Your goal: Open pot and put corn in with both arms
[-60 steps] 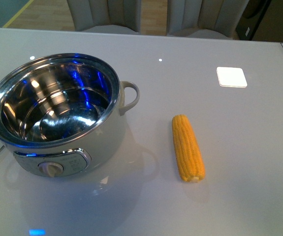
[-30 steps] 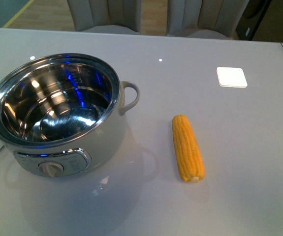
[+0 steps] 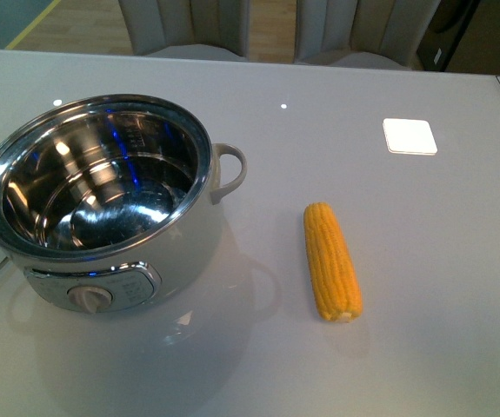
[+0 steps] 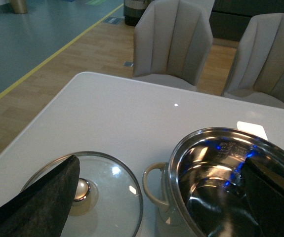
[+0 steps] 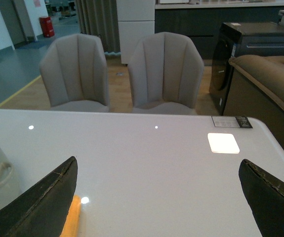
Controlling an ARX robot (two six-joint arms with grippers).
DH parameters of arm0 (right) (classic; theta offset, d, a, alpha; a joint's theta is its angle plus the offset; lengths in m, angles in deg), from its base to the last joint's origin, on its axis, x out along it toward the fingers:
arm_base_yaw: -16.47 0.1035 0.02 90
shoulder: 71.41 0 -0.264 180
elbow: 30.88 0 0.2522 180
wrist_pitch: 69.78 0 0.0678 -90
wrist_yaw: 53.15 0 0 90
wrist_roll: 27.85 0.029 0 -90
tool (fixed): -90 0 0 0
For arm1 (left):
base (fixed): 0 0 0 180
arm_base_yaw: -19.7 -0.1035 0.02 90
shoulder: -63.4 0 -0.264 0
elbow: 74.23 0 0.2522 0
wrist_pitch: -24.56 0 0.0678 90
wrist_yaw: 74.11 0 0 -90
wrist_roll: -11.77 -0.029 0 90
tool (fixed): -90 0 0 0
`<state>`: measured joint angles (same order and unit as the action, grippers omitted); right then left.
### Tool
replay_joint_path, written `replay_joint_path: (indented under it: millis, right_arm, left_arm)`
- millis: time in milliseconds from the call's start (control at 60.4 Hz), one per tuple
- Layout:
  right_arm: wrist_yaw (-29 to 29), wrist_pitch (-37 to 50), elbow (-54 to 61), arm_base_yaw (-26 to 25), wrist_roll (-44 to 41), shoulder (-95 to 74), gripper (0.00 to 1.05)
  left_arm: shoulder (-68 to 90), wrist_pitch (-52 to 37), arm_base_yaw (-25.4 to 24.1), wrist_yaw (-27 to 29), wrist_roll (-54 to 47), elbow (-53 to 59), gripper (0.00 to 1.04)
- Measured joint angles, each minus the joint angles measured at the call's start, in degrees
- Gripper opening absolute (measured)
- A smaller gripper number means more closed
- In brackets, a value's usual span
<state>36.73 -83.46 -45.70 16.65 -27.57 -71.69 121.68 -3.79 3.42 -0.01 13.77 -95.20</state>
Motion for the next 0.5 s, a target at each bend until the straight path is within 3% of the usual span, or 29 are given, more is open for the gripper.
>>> replay_joint_path:
  millis: [497]
  right_arm:
    - [0.0, 0.0, 0.0, 0.0, 0.0, 0.0, 0.96]
  left_arm:
    - [-32.3, 31.7, 14.3, 14.2, 4.1, 3.3, 0.98]
